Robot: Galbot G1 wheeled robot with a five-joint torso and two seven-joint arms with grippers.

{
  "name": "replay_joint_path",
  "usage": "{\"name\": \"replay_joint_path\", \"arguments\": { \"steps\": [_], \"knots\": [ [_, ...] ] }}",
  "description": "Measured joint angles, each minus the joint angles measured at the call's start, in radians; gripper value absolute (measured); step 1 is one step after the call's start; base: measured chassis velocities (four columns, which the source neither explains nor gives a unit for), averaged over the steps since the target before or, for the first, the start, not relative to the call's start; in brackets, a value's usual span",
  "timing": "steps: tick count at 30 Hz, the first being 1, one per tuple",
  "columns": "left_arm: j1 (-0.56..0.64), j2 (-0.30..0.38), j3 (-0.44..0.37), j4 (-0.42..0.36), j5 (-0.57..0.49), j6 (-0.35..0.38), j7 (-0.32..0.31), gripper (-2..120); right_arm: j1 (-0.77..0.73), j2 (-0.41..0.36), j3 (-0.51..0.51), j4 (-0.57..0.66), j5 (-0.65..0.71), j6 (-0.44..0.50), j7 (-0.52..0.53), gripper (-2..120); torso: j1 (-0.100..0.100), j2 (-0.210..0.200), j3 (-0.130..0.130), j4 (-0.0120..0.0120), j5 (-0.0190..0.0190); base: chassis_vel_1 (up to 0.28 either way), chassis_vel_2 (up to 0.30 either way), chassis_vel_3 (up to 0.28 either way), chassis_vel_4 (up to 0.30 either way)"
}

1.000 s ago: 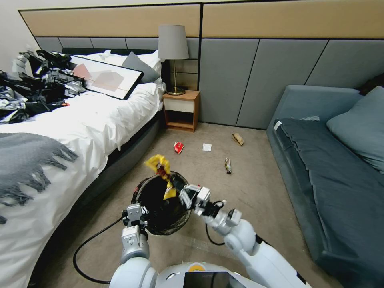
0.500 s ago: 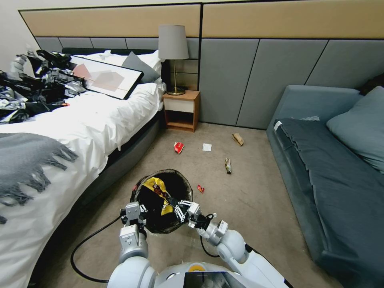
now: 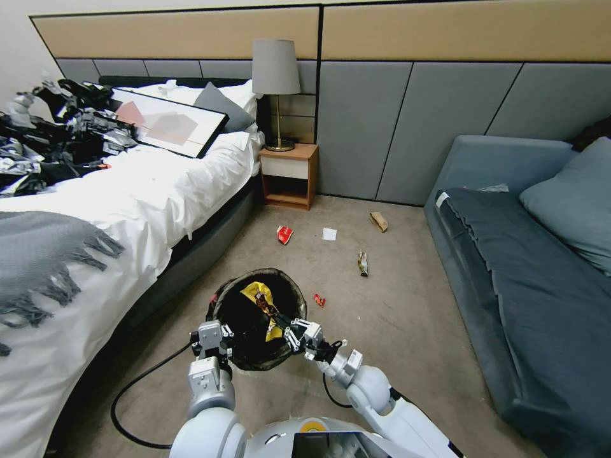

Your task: Pick up the trash bin, then pick up the garbage from the floor and place it into the trash bin.

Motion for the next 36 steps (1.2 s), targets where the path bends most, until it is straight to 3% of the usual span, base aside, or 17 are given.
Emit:
{"name": "replay_joint_path", "arguments": {
  "steps": [7, 14, 19, 23, 25, 26, 30, 36],
  "knots": [
    [-0.001, 0.000, -0.001, 0.000, -0.001, 0.001, 0.000, 1, -0.005, 0.000, 0.002, 0.007, -0.003, -0.001, 0.001, 69, 0.000, 0.000, 0.000, 0.0000, 0.0001, 0.000, 0.000, 0.000, 0.000],
    [0.000, 0.000, -0.001, 0.000, -0.001, 0.001, 0.000, 1, -0.012, -0.003, 0.005, 0.022, -0.014, 0.000, 0.001, 89, 0.000, 0.000, 0.000, 0.0001, 0.0001, 0.000, 0.000, 0.000, 0.000],
    [-0.002, 0.000, -0.001, 0.002, -0.001, 0.001, 0.000, 1, -0.039, -0.008, 0.023, 0.094, -0.058, 0.008, 0.012, 107, 0.000, 0.000, 0.000, 0.0000, 0.0000, 0.000, 0.000, 0.000, 0.000],
    [-0.003, 0.000, -0.001, 0.005, -0.001, 0.002, 0.000, 1, -0.061, -0.011, 0.035, 0.155, -0.081, 0.012, 0.038, 111, 0.000, 0.000, 0.000, 0.0000, 0.0000, 0.000, 0.000, 0.000, 0.000],
    [-0.005, 0.000, -0.005, 0.006, -0.002, 0.003, 0.000, 1, -0.112, 0.032, 0.090, 0.266, -0.175, 0.020, 0.148, 114, 0.000, 0.000, 0.000, 0.0000, 0.0001, 0.000, 0.000, 0.000, 0.000],
    [-0.005, 0.000, -0.005, 0.006, -0.002, 0.003, 0.000, 1, -0.112, 0.032, 0.090, 0.266, -0.175, 0.020, 0.148, 114, 0.000, 0.000, 0.000, 0.0000, 0.0001, 0.000, 0.000, 0.000, 0.000],
    [-0.006, 0.000, -0.011, 0.007, -0.004, 0.003, 0.000, 1, -0.214, 0.108, 0.155, 0.366, -0.288, -0.022, 0.342, 113, 0.000, 0.000, 0.000, 0.0001, 0.0001, 0.000, 0.000, 0.000, 0.000],
    [-0.005, -0.003, -0.010, 0.010, -0.004, 0.003, 0.000, 1, -0.379, 0.180, 0.198, 0.424, -0.355, -0.032, 0.480, 107, 0.000, 0.000, 0.000, -0.0002, -0.0002, 0.000, 0.000, 0.000, 0.000]
  ]
}}
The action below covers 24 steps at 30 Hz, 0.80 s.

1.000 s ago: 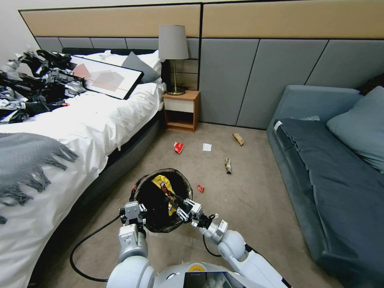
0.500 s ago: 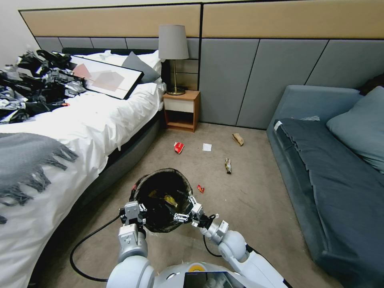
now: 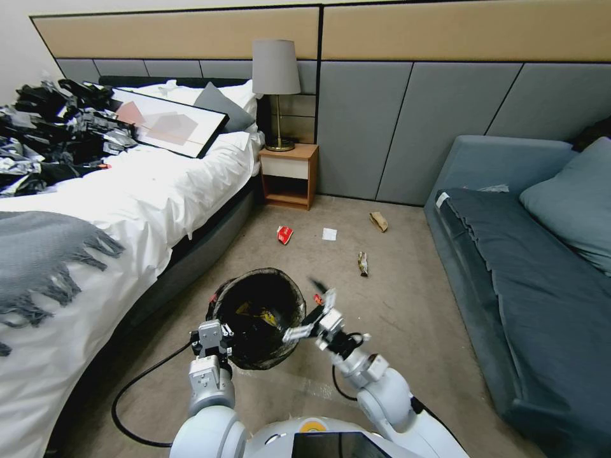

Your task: Pick up the trash bin, then pick up the garbage from the floor and place it into the trash bin.

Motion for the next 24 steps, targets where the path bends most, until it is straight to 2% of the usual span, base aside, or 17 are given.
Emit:
{"name": "replay_joint_path", "arguments": {
  "steps": [3, 11, 24],
  "knots": [
    [-0.005, 0.000, 0.002, 0.001, 0.000, 0.000, 0.000, 1, -0.076, 0.053, 0.060, -0.005, -0.018, 0.048, 0.035, 100, 0.000, 0.000, 0.000, 0.0001, 0.0001, 0.000, 0.000, 0.000, 0.000],
    [-0.007, 0.002, 0.000, 0.000, 0.000, 0.000, 0.000, 1, -0.132, 0.103, 0.155, -0.026, -0.025, 0.140, 0.045, 100, 0.000, 0.000, 0.000, 0.0001, 0.0002, 0.000, 0.000, 0.000, 0.000],
    [-0.003, 0.006, -0.003, -0.004, 0.000, 0.000, -0.002, 1, -0.070, 0.123, 0.166, -0.060, -0.010, 0.117, 0.038, 100, 0.000, 0.000, 0.000, 0.0002, 0.0003, 0.000, 0.000, 0.000, 0.000]
  ]
}}
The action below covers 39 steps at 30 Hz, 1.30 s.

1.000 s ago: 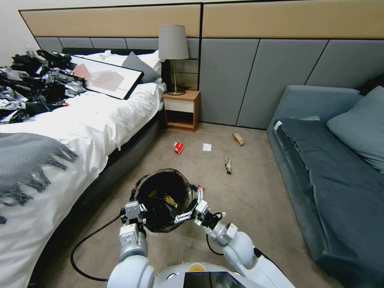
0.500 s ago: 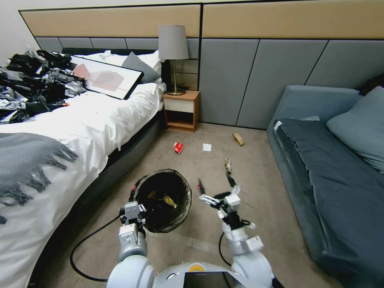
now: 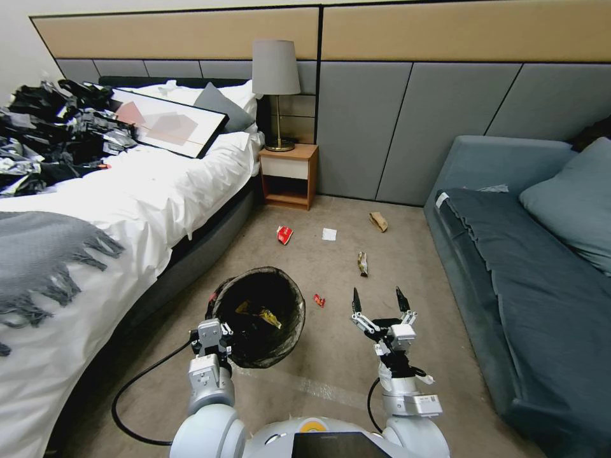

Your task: Pick up the trash bin, then pick up the garbage from the floor and place it into the trash bin.

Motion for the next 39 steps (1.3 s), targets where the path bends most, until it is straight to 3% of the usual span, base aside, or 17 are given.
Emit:
{"name": "replay_joint_path", "arguments": {
  "steps": [14, 39],
  "knots": [
    [0.005, 0.004, 0.003, -0.004, 0.003, 0.001, -0.001, 1, 0.005, -0.013, 0.021, 0.002, 0.026, -0.005, -0.007, 100, 0.000, 0.000, 0.000, -0.0001, 0.0000, -0.042, 0.038, 0.041, -0.046],
    [0.006, 0.003, 0.005, -0.012, -0.001, 0.002, -0.010, 1, 0.027, -0.016, 0.014, -0.011, 0.018, -0.014, -0.024, 100, 0.000, 0.000, 0.000, -0.0002, -0.0002, -0.185, 0.187, 0.188, -0.182]
  ]
}}
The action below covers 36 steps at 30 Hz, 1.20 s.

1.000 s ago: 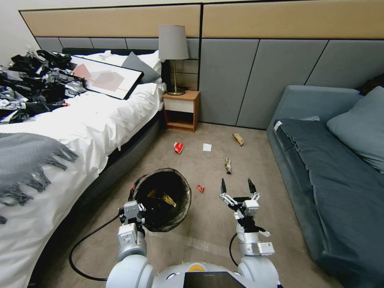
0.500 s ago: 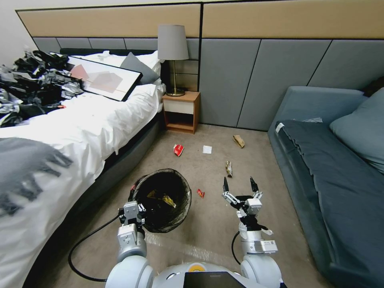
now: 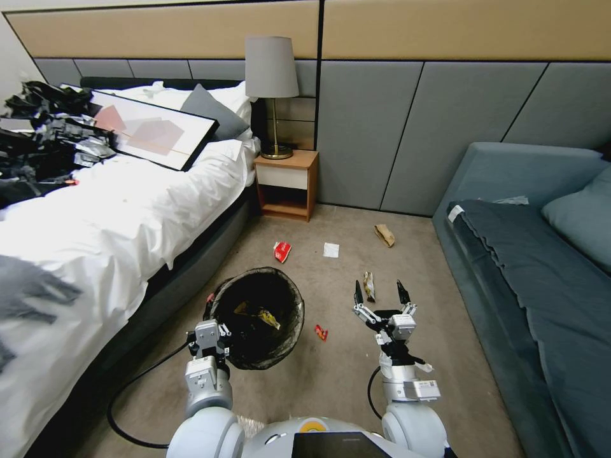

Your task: Pick up the trash bin, then pick up the garbage from the floor and place it into the trash bin.

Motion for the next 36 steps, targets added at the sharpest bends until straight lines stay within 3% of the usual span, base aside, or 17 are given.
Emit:
{"name": "replay_joint_path", "arguments": {
  "steps": [11, 15, 19, 23, 26, 28, 30, 31, 36],
  "knots": [
    [0.001, -0.002, -0.003, 0.001, 0.001, 0.000, 0.000, 1, 0.072, -0.056, 0.007, -0.054, -0.032, 0.033, -0.070, 100, 0.000, 0.000, 0.000, 0.0003, 0.0000, -0.063, 0.068, 0.062, -0.070],
    [0.002, -0.002, -0.004, 0.000, 0.002, 0.000, 0.001, 1, 0.100, -0.105, -0.037, -0.094, -0.018, -0.031, -0.052, 100, 0.000, 0.000, 0.000, 0.0000, 0.0003, 0.000, 0.000, 0.000, 0.000],
    [0.000, -0.002, -0.007, -0.003, 0.002, 0.000, 0.001, 1, 0.134, -0.170, -0.098, -0.151, 0.077, -0.161, -0.007, 100, 0.000, 0.000, 0.000, 0.0002, 0.0002, 0.000, 0.000, 0.000, 0.000],
    [0.000, -0.003, -0.008, -0.004, 0.002, 0.000, 0.001, 1, 0.156, -0.204, -0.116, -0.179, 0.120, -0.212, 0.000, 100, 0.000, 0.000, 0.000, 0.0001, 0.0003, 0.000, 0.000, 0.000, 0.000],
    [0.001, -0.003, -0.010, -0.005, 0.002, 0.000, 0.002, 1, 0.194, -0.299, -0.149, -0.213, 0.244, -0.367, 0.017, 100, 0.000, 0.000, 0.000, 0.0001, 0.0003, 0.000, 0.000, 0.000, 0.000],
    [0.000, -0.004, -0.011, -0.005, 0.002, 0.000, 0.002, 1, 0.205, -0.333, -0.159, -0.224, 0.284, -0.413, 0.020, 100, 0.000, 0.000, 0.000, 0.0002, 0.0001, 0.000, 0.000, 0.000, 0.000],
    [0.000, -0.004, -0.011, -0.005, 0.002, 0.000, 0.002, 1, 0.205, -0.333, -0.159, -0.224, 0.284, -0.413, 0.020, 100, 0.000, 0.000, 0.000, 0.0002, 0.0001, 0.000, 0.000, 0.000, 0.000],
    [-0.001, -0.005, -0.009, -0.004, 0.003, -0.001, 0.002, 1, 0.222, -0.376, -0.170, -0.247, 0.321, -0.460, 0.011, 100, 0.000, 0.000, 0.000, 0.0004, 0.0001, 0.000, 0.000, 0.000, 0.000],
    [-0.011, -0.011, -0.005, 0.005, 0.004, -0.001, 0.002, 1, 0.255, -0.441, -0.232, -0.313, 0.327, -0.510, -0.010, 100, 0.000, 0.000, 0.000, 0.0002, 0.0000, 0.000, 0.000, 0.000, 0.000]
  ]
}}
